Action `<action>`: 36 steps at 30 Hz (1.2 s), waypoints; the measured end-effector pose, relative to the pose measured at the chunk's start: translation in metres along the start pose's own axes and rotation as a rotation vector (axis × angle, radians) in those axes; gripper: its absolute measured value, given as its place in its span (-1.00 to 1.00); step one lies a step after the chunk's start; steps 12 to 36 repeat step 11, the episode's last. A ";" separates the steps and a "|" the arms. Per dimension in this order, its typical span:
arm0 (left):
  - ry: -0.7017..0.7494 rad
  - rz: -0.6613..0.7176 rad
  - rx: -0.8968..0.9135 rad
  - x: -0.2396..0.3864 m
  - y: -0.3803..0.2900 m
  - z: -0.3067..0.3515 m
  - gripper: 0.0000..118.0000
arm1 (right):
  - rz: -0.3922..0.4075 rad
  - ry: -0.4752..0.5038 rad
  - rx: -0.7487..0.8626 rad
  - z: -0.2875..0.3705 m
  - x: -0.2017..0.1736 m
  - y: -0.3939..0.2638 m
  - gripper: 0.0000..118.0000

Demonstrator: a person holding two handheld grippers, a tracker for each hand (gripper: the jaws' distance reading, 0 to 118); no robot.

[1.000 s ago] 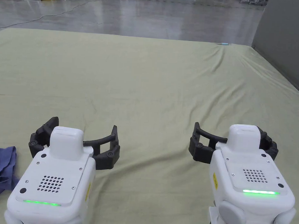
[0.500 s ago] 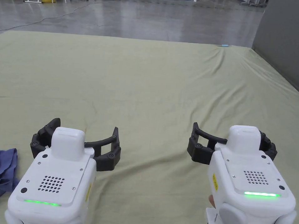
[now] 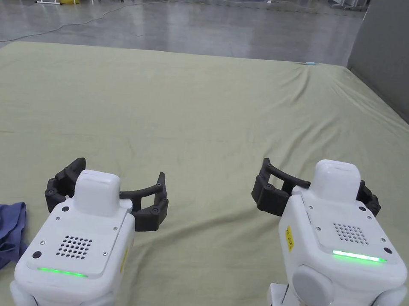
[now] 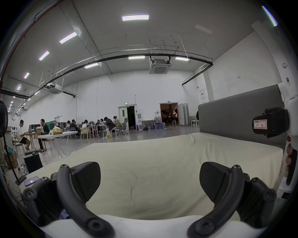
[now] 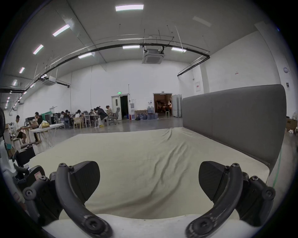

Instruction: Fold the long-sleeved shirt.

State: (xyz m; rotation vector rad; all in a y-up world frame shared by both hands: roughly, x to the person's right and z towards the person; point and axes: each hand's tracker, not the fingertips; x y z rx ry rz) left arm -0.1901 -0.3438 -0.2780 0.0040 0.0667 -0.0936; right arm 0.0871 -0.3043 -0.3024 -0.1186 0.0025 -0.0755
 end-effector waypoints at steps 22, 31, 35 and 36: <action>0.006 0.008 -0.008 0.002 -0.003 0.000 0.99 | -0.003 -0.017 0.029 -0.001 0.007 -0.002 1.00; 0.006 0.008 -0.008 0.002 -0.003 0.000 0.99 | -0.003 -0.017 0.029 -0.001 0.007 -0.002 1.00; 0.006 0.008 -0.008 0.002 -0.003 0.000 0.99 | -0.003 -0.017 0.029 -0.001 0.007 -0.002 1.00; 0.006 0.008 -0.008 0.002 -0.003 0.000 0.99 | -0.003 -0.017 0.029 -0.001 0.007 -0.002 1.00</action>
